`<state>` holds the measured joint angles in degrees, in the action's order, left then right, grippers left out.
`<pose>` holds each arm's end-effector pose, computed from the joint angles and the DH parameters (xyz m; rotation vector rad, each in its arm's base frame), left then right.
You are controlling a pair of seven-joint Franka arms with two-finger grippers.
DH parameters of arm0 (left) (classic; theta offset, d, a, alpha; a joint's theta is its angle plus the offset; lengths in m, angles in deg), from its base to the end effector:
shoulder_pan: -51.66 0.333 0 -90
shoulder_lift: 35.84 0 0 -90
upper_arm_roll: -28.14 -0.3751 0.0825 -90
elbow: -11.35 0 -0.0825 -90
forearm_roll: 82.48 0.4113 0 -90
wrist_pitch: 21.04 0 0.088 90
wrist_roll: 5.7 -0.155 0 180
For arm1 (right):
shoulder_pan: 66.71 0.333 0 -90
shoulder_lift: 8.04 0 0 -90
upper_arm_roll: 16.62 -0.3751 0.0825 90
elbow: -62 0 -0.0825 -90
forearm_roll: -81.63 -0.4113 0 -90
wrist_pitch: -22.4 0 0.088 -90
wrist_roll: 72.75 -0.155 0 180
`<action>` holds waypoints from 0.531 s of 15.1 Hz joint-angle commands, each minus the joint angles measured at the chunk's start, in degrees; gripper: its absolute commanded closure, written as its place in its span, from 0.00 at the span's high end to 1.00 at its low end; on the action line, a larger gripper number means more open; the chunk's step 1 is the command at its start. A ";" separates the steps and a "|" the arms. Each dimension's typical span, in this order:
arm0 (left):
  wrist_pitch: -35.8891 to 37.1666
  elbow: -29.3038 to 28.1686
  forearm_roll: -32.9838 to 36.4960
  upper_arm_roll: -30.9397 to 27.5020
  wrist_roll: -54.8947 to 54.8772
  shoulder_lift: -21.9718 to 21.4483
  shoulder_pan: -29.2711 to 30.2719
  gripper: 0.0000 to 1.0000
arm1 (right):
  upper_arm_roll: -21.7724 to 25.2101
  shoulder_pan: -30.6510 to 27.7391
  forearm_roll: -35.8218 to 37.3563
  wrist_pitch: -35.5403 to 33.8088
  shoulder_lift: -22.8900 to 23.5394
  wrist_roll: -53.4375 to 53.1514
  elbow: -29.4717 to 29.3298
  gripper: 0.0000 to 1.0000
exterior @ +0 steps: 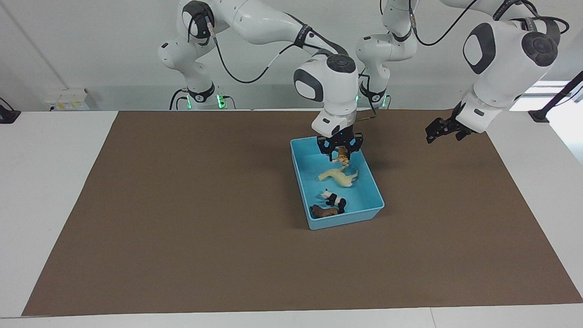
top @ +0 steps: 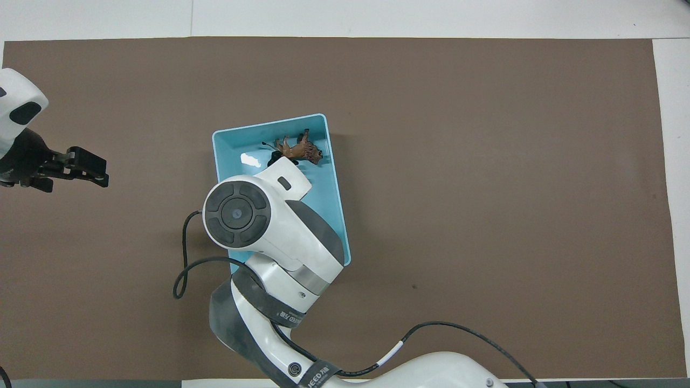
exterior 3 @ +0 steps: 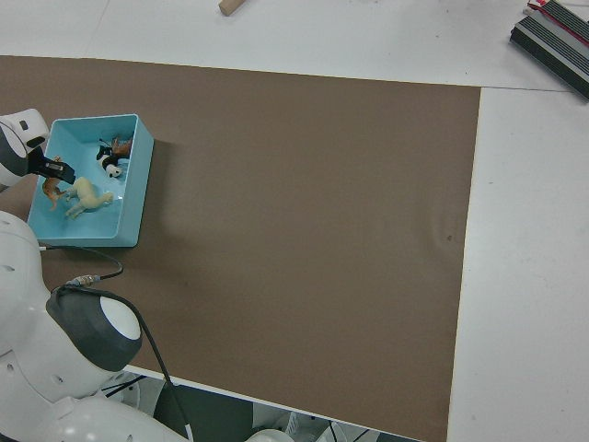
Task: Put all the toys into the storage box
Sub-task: 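Lower the orange tiger into the box and open the right gripper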
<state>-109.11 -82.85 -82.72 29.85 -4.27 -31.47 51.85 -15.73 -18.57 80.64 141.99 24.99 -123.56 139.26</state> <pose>0.5879 -0.0157 0.5526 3.1267 -0.0023 -0.2874 0.5399 0.5902 0.3986 -3.0087 0.0997 -0.1521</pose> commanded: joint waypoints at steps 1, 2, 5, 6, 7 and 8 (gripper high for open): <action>2.46 -2.12 -0.37 -0.57 -2.13 -2.60 -0.19 1.00 | 0.25 0.46 0.64 1.45 -0.68 -2.00 3.25 0.97; 2.38 -3.61 -0.37 -0.57 -2.21 -3.48 -0.19 1.00 | 0.25 0.90 0.73 0.48 -0.94 -3.31 3.16 1.00; 2.81 -4.85 -0.37 -0.57 -2.65 -5.42 -0.19 1.00 | 0.43 0.73 1.42 -1.02 -1.12 -6.23 2.46 1.00; 2.55 -5.90 -0.37 -0.48 -2.57 -6.29 -0.19 1.00 | 0.51 -0.06 1.78 -0.93 -1.56 -6.23 2.46 1.00; 2.47 -6.09 -0.37 -0.48 -2.57 -6.39 -0.28 1.00 | 0.60 -0.67 1.87 -0.93 -2.52 -6.23 2.46 1.00; 2.64 -6.26 -0.37 -0.57 -2.65 -6.57 -0.28 1.00 | 1.04 -2.16 1.96 -1.11 -3.75 -6.05 2.55 1.00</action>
<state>-106.70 -86.50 -82.72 29.82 -5.82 -35.62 51.85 -14.84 -18.31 81.56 141.77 24.36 -128.69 140.74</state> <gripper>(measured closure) 0.000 0.000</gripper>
